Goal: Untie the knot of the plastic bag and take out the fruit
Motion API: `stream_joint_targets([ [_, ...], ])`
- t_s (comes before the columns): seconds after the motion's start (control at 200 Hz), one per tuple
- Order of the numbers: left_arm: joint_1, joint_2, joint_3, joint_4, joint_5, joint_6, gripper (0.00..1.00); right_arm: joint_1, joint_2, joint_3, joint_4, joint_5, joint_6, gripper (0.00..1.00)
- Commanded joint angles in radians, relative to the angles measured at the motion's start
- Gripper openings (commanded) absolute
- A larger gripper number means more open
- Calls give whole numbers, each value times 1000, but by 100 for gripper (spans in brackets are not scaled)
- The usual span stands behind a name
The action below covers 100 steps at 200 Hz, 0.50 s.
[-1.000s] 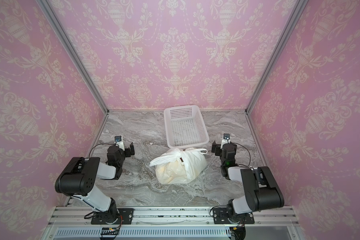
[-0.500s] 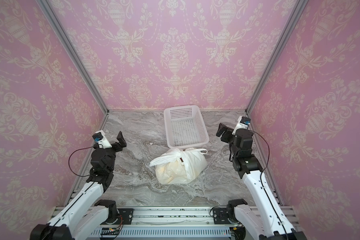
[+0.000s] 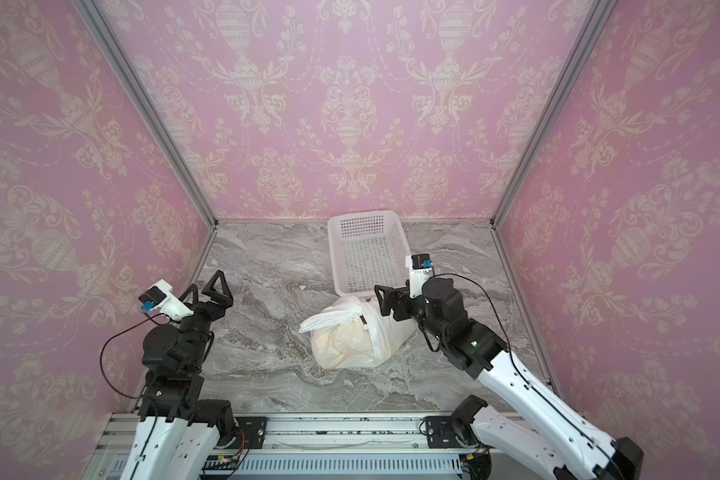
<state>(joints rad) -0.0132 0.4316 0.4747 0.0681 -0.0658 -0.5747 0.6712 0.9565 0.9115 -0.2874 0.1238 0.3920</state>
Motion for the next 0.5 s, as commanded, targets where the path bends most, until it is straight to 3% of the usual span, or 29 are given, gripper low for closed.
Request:
stream_joint_targets([
  [0.0,5,107,84,-181,64,-86,99,72,110,141,-143,96,-89,92],
  [0.11,3,211,196,-331,9,-166,99,137,210,208,-198,128,-116,90],
  [0.245,3,192,142,-185,124,-228,99,217,270,241,-269,245,-113,88],
  [0.34,5,155,158,-319,38,-358,99,241,252,203,-285,241,-65,88],
  [0.455,9,135,207,-354,105,-136,99,242,198,123,-288,223,14,88],
  [0.495,9,130,222,-374,132,-113,99,241,180,101,-294,223,38,87],
])
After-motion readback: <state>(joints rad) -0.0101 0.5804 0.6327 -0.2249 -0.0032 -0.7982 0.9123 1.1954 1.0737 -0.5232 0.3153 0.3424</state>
